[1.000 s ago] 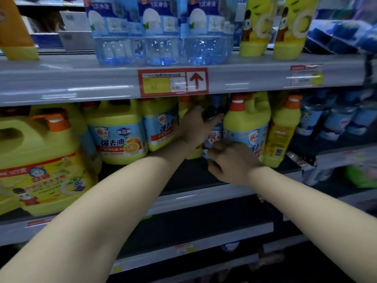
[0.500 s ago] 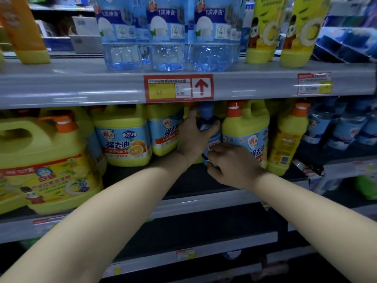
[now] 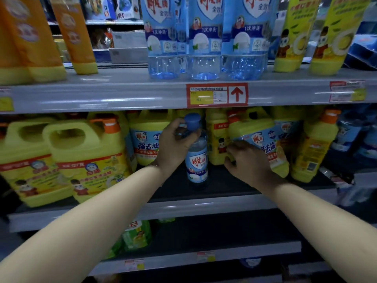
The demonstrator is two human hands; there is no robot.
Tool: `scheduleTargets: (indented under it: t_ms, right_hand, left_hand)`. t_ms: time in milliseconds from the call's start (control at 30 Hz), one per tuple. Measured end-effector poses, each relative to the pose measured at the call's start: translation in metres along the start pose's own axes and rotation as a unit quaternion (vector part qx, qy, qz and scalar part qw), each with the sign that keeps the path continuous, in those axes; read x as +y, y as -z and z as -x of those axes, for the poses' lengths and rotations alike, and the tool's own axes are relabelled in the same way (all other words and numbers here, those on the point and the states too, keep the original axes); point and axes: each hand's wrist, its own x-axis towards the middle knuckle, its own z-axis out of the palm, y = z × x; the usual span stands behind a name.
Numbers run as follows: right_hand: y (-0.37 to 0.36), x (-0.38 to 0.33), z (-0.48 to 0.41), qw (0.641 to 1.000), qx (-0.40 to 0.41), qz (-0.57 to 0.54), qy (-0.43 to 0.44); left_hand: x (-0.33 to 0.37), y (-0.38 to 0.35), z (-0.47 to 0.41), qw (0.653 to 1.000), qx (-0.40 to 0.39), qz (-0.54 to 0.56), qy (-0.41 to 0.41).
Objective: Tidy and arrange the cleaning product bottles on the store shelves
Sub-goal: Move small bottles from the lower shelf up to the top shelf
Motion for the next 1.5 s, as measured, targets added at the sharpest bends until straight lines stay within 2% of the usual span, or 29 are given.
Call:
scheduleTargets:
  t_ms: [133,233,300,400,567,633,767,833,1000,1200,1400,1500]
  right_hand:
    - [-0.004,-0.009,-0.003,1.000,-0.019,-0.013,-0.011]
    - [0.001,-0.022,-0.006,0.987,-0.055,-0.150,-0.014]
    - [0.007,-0.036,-0.008,0.950,-0.113,-0.292,-0.010]
    - [0.018,-0.057,-0.014,0.889,-0.156,-0.427,-0.058]
    - [0.035,-0.078,-0.022,0.828,-0.154,-0.527,-0.117]
    - [0.044,-0.084,-0.026,0.816,-0.139,-0.549,-0.118]
    - [0.077,-0.093,-0.029,0.815,-0.085,-0.570,-0.063]
    - [0.096,-0.096,-0.031,0.819,-0.053,-0.570,-0.039]
    - [0.139,-0.101,-0.050,0.804,0.007,-0.594,-0.028]
    - [0.199,-0.095,-0.089,0.796,0.100,-0.596,-0.036]
    - [0.244,-0.093,-0.137,0.774,0.161,-0.609,-0.066]
    - [0.252,-0.098,-0.165,0.812,0.158,-0.555,-0.086]
  left_hand:
    - [0.003,0.015,0.004,1.000,0.002,-0.015,0.012]
    - [0.006,0.021,0.005,0.999,-0.018,-0.029,0.012]
    - [0.008,0.025,0.006,0.999,-0.036,-0.036,0.015]
    - [0.012,0.031,0.008,0.997,-0.064,-0.046,0.016]
    - [0.028,0.047,0.020,0.993,-0.116,-0.038,-0.009]
    - [0.040,0.055,0.022,0.993,-0.112,-0.033,-0.017]
    - [0.074,0.072,0.022,0.988,-0.133,-0.032,-0.067]
    - [0.088,0.083,0.023,0.985,-0.164,-0.007,-0.058]
    - [0.118,0.100,0.022,0.971,-0.219,-0.039,-0.090]
    - [0.154,0.084,0.006,0.974,-0.216,-0.030,-0.066]
    - [0.190,0.073,-0.021,0.986,-0.128,0.014,-0.106]
    - [0.206,0.083,-0.042,0.991,-0.079,0.028,-0.108]
